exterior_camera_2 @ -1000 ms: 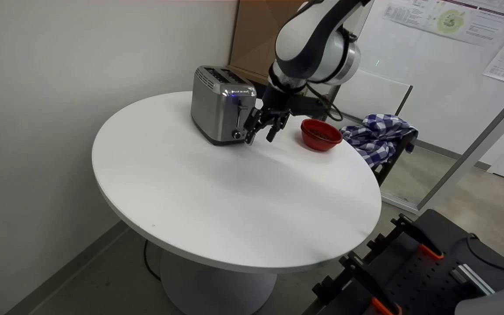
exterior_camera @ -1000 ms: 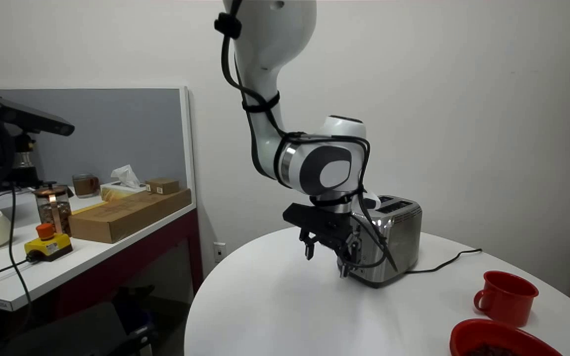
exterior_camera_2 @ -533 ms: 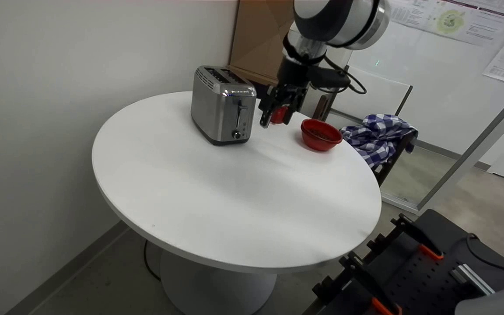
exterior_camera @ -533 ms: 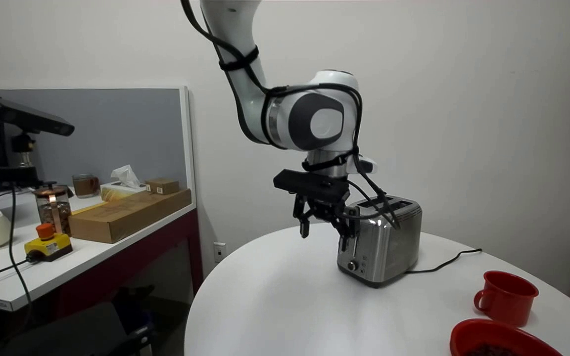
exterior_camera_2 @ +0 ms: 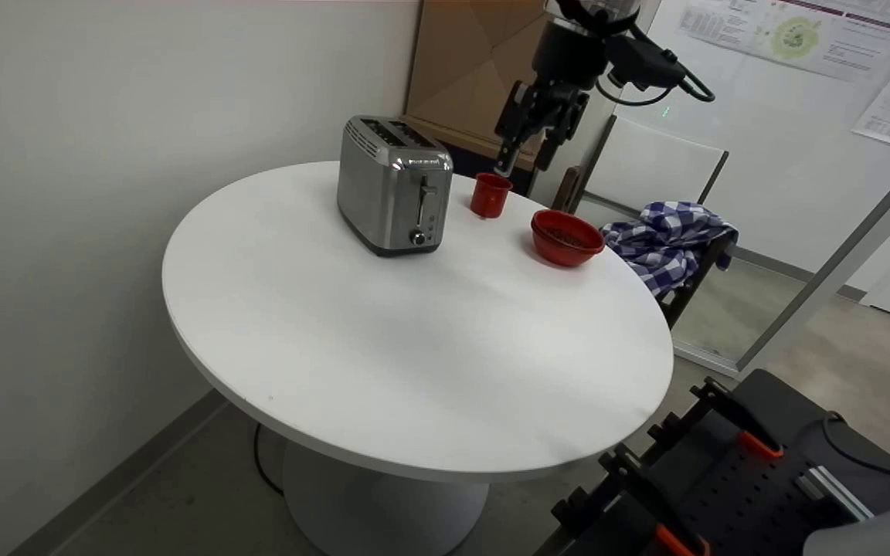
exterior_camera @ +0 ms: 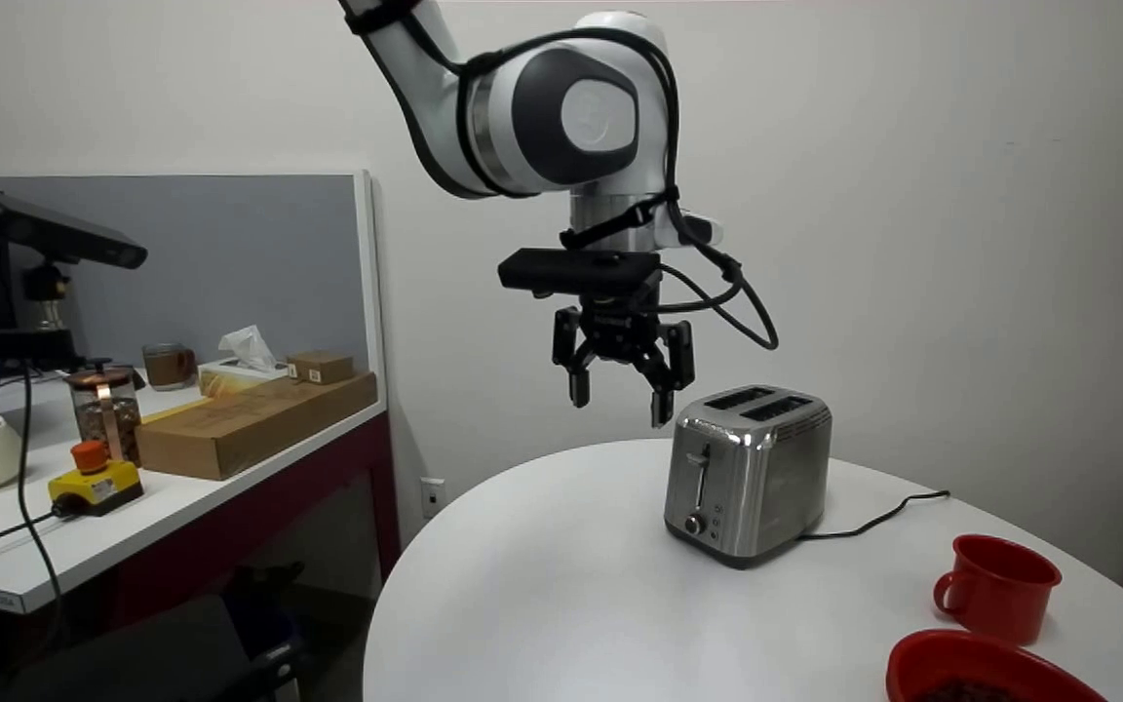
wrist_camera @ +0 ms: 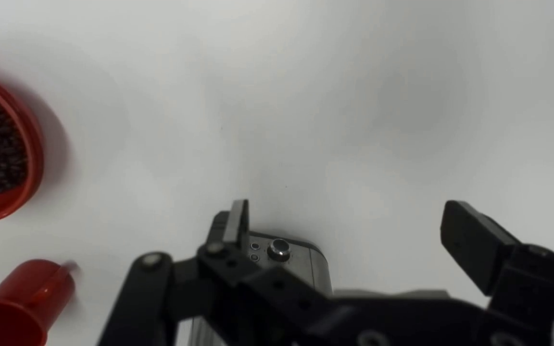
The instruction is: Push the toaster lever up
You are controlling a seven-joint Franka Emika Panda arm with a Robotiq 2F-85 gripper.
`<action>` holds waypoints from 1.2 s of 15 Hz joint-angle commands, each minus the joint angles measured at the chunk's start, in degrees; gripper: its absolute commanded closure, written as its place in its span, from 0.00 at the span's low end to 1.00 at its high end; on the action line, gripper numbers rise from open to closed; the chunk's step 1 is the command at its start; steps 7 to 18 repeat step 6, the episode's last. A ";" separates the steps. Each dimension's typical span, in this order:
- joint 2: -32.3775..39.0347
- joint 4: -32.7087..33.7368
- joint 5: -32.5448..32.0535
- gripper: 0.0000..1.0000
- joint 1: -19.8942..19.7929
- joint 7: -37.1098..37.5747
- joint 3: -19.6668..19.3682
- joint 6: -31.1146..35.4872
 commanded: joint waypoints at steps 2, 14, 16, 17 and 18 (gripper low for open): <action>-1.08 -0.37 -0.05 0.00 2.20 0.07 -2.42 -0.60; -1.19 -0.80 -0.06 0.00 2.27 0.08 -2.45 -0.60; -1.19 -0.80 -0.06 0.00 2.27 0.08 -2.45 -0.60; -1.19 -0.80 -0.06 0.00 2.27 0.08 -2.45 -0.60; -1.19 -0.80 -0.06 0.00 2.27 0.08 -2.45 -0.60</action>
